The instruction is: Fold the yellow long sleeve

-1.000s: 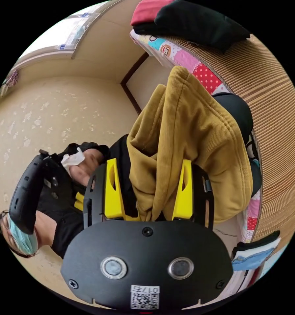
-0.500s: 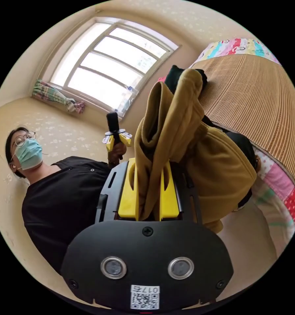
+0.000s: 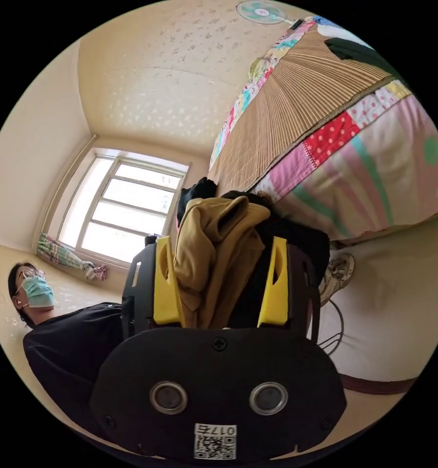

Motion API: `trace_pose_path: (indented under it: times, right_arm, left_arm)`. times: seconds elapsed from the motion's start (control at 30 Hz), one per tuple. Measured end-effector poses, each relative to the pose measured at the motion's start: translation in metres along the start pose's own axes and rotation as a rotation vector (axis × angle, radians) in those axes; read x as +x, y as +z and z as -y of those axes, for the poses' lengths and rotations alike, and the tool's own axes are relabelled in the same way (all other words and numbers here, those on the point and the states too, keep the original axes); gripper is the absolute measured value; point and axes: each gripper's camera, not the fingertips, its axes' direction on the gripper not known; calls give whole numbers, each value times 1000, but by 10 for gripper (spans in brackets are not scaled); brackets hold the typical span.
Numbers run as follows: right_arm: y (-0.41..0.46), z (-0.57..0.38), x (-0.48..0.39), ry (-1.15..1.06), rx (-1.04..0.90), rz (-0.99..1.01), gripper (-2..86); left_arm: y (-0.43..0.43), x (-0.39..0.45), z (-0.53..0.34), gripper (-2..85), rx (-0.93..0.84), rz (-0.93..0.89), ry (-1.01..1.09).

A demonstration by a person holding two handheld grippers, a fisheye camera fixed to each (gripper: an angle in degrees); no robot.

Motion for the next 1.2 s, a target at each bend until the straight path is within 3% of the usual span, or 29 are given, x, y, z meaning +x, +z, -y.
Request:
trace_pose_path:
  times: [0.1, 0.2, 0.23, 0.33, 0.5, 0.63, 0.77, 0.9, 1.03, 1.13, 1.2]
  right_arm:
    - [24, 6, 15, 37, -129, 22, 308]
    - [65, 10, 23, 57, -270, 179, 301]
    - [78, 11, 20, 44, -301, 234, 289]
    - [86, 21, -4, -24, -322, 66, 201]
    - [85, 74, -46, -134, -306, 145, 153]
    - [111, 166, -96, -163, -254, 38, 158]
    - [120, 252, -95, 28, -7, -188, 169]
    - [127, 253, -81, 60, 50, -279, 149]
    - [165, 220, -46, 38, -41, -458, 132]
    - [191, 204, -14, 84, -93, -423, 124]
    - [202, 199, -3, 100, -103, -405, 109]
  left_arm:
    - [21, -12, 10, 218, -53, -60, -34]
    - [41, -18, 16, 178, -66, -161, -41]
    - [41, -15, 17, 162, -56, -138, -32]
    - [31, 7, 25, 124, -29, -116, 81]
    - [-9, 43, 71, 111, 52, -24, 196]
    - [-60, 34, 165, 115, 115, 2, 104]
    - [-95, -16, 250, 159, 213, 65, -34]
    - [-94, -77, 250, 158, 244, 78, -174]
    - [-36, -104, 231, 135, 95, 188, -173]
    - [-21, -107, 242, 139, 71, 119, -173]
    - [-20, -95, 253, 127, 94, 185, -130]
